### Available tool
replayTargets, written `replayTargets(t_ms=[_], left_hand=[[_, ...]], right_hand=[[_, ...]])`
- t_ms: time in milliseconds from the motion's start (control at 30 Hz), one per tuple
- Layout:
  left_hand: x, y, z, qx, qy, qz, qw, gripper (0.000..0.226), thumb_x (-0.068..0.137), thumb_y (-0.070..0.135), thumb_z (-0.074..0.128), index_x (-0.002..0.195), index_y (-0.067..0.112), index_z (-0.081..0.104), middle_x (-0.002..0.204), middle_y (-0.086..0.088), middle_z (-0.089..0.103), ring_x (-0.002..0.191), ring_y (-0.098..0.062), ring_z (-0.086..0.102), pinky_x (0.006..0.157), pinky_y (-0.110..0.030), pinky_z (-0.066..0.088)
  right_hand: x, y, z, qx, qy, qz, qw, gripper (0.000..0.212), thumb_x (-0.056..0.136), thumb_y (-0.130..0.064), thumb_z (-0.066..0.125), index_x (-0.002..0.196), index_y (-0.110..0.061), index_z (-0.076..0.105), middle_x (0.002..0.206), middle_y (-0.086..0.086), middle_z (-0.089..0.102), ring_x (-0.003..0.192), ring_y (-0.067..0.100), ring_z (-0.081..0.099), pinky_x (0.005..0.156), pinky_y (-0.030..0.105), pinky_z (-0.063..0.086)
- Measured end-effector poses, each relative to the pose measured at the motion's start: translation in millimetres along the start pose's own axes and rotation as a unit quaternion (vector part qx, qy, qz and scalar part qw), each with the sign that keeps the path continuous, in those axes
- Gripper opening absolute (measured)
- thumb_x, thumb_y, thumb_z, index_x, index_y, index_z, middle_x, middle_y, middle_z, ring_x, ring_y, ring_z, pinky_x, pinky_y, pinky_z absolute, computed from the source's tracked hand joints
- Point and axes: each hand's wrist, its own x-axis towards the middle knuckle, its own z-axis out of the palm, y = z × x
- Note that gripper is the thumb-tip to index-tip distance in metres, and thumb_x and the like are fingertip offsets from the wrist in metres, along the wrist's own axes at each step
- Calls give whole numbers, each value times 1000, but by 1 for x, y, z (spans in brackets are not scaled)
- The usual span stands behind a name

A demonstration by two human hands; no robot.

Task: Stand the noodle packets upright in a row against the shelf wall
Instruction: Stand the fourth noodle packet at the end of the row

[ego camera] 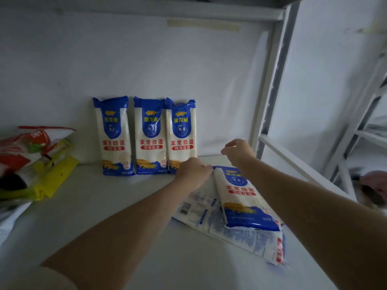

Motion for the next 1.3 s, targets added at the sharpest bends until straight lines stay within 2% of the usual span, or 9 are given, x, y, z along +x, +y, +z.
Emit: replayTargets(t_ms=[100,200,333,533,633,900,1033,1167,1300], left_hand=[[-8,14,28,73,-10,5,997,42,93,40,50,94,3,68,98,-15,73,85,-28,68,65,-34,52],[-10,21,47,97,-26,-37,994,47,95,43,50,123,6,60,119,-13,67,106,-30,64,74,-33,48],[-6,24,55,59,-47,-118,990,43,91,33,58,127,10,53,118,-12,66,105,-29,66,85,-35,55],[1,21,56,-213,-31,-195,957,16,87,13,68,87,7,52,83,-9,66,80,-25,70,78,-40,60],[8,21,46,-274,26,-166,947,10,88,13,67,92,9,59,87,-9,71,75,-23,70,70,-39,61],[50,45,0,-415,148,-51,896,24,89,11,61,111,17,66,95,-3,72,86,-21,70,84,-46,60],[75,43,-4,-370,145,4,918,18,93,12,59,105,25,56,86,8,62,77,-12,63,81,-39,57],[102,27,-6,-157,191,67,967,11,92,14,61,83,8,65,77,-5,70,64,-18,62,64,-35,54],[124,16,-2,-56,242,66,966,31,89,15,65,62,4,56,52,-2,51,44,-12,39,43,-20,27]], right_hand=[[-14,17,-19,-28,-54,74,995,39,85,-12,59,121,3,58,114,20,62,96,30,59,85,40,50],[-24,32,-29,-82,-70,107,988,38,89,-16,55,123,1,56,129,19,59,114,34,59,94,39,49],[-26,50,-28,-83,-108,161,977,32,95,-18,51,123,-2,54,124,18,61,95,25,56,79,30,50],[-11,52,-24,42,-29,197,979,23,95,-15,42,73,-8,45,83,12,62,69,18,60,74,29,52],[-4,35,-23,119,-3,178,977,10,88,-20,47,83,-12,51,94,11,74,86,23,72,84,39,57],[20,-11,-22,235,-60,49,969,10,89,-9,59,80,-15,58,81,4,68,78,17,66,79,36,56],[44,-12,-8,223,-29,3,974,12,90,-5,58,97,-14,62,86,4,70,76,15,67,59,31,53],[68,4,15,213,5,3,977,15,89,-5,57,99,-13,66,94,8,74,81,20,72,73,39,61],[82,6,31,198,33,-7,980,22,89,-2,53,103,-9,69,91,9,74,80,21,72,76,39,61]])
